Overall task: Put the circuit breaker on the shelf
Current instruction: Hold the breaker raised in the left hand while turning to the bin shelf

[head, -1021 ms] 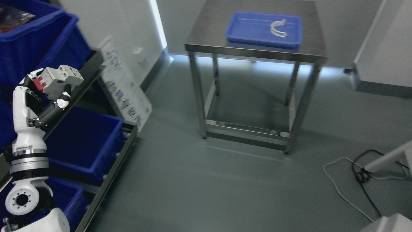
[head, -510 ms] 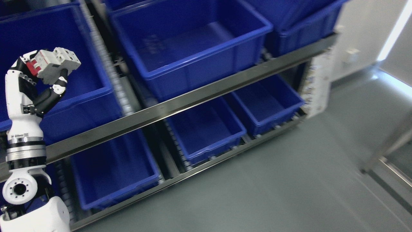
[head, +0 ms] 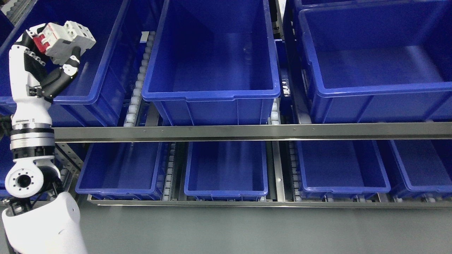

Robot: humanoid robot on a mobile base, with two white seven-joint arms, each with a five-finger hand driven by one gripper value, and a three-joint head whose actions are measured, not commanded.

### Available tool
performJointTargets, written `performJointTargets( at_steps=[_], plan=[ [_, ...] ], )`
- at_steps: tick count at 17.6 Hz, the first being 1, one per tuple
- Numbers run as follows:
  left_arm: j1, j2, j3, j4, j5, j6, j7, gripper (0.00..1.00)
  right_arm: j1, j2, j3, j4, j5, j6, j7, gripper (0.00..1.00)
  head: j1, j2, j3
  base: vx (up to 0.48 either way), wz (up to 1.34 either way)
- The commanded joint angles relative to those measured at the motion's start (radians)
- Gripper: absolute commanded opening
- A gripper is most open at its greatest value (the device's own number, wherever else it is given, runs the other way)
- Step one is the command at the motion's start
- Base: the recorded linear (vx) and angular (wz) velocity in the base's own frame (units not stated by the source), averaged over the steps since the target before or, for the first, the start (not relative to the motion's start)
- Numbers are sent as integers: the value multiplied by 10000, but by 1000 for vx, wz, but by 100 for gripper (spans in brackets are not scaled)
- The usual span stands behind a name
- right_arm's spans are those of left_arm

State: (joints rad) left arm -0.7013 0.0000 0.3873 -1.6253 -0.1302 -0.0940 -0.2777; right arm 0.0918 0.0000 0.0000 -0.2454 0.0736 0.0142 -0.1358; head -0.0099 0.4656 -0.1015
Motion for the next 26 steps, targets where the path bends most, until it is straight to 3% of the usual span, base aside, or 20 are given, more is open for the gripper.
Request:
performJointTargets(
  at_steps=[1, 4, 6, 11, 13, 15, 18, 26],
  plan=[
    [-1083, 413, -513, 849, -2, 173, -45, 10, 2, -175, 199, 0, 0, 640, -7, 100, 0, 0, 0, 172, 236],
    [-1377, 1223, -1567, 1724, -47, 340, -122, 10, 2, -175, 199, 0, 0, 640, -7, 100, 0, 0, 0, 200, -29],
    [-1575, 1762, -2336, 2367, -216, 1120, -245, 10, 2, -175, 199, 0, 0, 640, -7, 100, 0, 0, 0, 217, -165],
    [-3033, 1825, -2660, 4882, -1655, 1246, -275, 11, 2, -175, 199, 15, 0, 640, -7, 100, 0, -1, 0, 228, -273],
    [-3004, 2298, -3302, 5726, -2590, 1155, -276, 14, 2, -175, 199, 0, 0, 640, -7, 100, 0, -1, 0, 200, -304],
    [-2912, 2775, -3719, 5975, -2762, 1108, -291, 16, 2, -175, 199, 0, 0, 640, -7, 100, 0, -1, 0, 176, -273],
    [-3018, 2807, -3812, 6006, -2824, 1169, -291, 15, 2, -175, 199, 0, 0, 640, -7, 100, 0, -1, 0, 143, -223],
    [-3586, 2669, -4701, 6589, -3100, 2733, -475, 15, 2, -175, 199, 0, 0, 640, -7, 100, 0, -1, 0, 47, -52]
  ],
)
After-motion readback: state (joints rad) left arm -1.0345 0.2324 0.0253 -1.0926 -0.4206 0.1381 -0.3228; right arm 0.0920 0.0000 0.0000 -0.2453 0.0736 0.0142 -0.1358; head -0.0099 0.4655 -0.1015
